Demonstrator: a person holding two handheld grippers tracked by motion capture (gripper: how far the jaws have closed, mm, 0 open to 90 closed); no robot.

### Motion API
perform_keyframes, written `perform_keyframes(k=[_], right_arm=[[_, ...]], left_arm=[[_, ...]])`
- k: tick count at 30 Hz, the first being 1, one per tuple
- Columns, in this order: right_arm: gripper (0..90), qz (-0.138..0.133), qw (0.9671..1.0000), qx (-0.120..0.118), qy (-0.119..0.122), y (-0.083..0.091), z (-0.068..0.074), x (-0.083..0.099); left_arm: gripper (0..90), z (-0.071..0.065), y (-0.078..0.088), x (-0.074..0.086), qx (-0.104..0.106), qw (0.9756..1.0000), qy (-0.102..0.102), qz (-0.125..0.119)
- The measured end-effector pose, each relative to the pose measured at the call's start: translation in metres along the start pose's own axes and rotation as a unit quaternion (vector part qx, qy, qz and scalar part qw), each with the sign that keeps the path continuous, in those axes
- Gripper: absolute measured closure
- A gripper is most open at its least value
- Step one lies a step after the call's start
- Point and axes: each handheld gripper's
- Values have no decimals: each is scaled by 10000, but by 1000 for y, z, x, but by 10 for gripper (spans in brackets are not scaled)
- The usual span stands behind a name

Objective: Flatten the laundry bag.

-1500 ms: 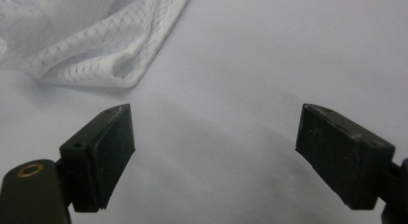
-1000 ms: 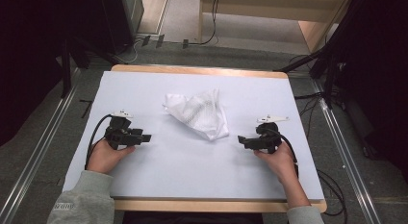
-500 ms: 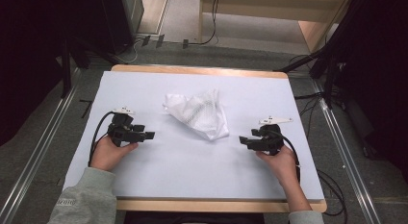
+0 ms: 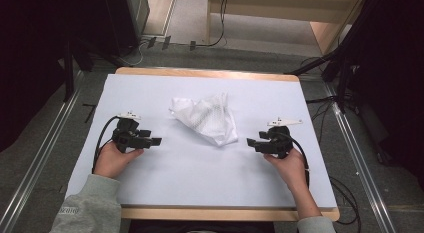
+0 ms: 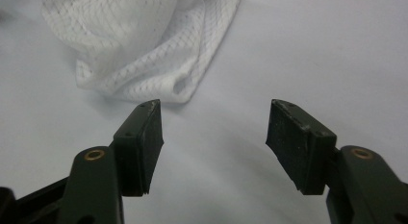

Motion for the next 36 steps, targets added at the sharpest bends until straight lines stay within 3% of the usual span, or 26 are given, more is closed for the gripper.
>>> perform_keyframes(k=[9, 13, 23, 31, 34, 36], right_arm=[[415, -19, 10000, -76, 27, -15, 4, -25], [416, 4, 9998, -20, 190, -24, 7, -36], [423, -12, 9993, -318, 203, -46, 13, -64], [424, 6, 9983, -464, 362, -68, 28, -86], [485, 84, 9977, -493, 465, -79, 34, -91], [614, 155, 9973, -569, 436, -86, 36, -92]], left_arm=[[373, -4, 11, 9, -14, 9999, 71, -111], [373, -3, 17, 14, 141, 9995, 209, -198], [380, 0, 25, 27, -75, 9991, 319, -251], [385, 0, 29, 32, -172, 9990, 367, -201], [389, 1, 30, 34, -204, 9988, 379, -219], [391, 1, 32, 35, -214, 9987, 392, -226]])
Point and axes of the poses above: each handheld gripper's, and its own axes: y roughly backward along the jaws, x roughly out of its underside, z roughly to its left, and after that the axes turned 4 degrees about z, right-handed
